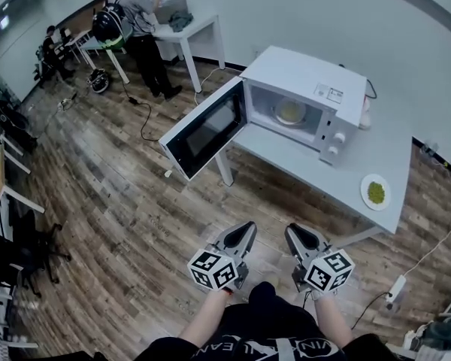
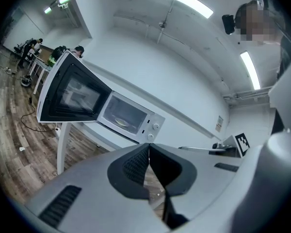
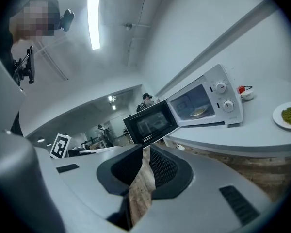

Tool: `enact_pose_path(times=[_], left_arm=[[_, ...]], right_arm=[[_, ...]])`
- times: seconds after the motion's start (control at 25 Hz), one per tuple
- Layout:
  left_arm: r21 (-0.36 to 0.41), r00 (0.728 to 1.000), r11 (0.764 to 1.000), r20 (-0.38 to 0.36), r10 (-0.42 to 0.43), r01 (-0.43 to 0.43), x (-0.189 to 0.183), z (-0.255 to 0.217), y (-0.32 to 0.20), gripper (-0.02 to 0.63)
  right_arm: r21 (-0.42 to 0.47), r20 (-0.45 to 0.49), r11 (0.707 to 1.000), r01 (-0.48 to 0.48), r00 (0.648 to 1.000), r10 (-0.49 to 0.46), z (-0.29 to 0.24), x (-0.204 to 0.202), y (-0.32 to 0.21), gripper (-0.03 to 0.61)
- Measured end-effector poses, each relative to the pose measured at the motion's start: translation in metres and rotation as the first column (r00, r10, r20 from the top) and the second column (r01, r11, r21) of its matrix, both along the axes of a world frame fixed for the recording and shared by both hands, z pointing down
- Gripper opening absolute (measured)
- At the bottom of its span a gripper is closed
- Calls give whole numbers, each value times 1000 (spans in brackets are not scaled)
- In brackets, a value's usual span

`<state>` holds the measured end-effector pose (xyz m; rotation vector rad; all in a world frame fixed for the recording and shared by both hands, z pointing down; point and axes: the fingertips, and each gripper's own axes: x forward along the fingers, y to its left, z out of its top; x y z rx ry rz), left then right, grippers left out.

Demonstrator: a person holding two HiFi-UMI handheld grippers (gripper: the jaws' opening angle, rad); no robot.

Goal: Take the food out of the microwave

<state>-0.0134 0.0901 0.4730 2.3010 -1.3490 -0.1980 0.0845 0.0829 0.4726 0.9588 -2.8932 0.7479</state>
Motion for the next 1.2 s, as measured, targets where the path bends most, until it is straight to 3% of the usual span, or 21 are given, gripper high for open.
enact_pose_path(times=[0.4,0.8,1.0,1.2], left_arm=[[-13,1000,1000,-4,19,-19,11,13,-54,9],[-50,999,998,-9,36,-36,13,30,-71,9],[-80,995,992,-18,100,-101,22,46,-97,9],[-56,988,986,-20,154,-155,21,36,-145,9]], right_arm=[[-17,-12,1000,-4,1000,4,14,5,-56,61],[-54,-21,999,6,1000,-7,32,-7,-68,61],[-71,-32,997,-37,999,35,41,-7,-88,61],[-62,-46,995,-78,996,76,37,-12,-123,61]])
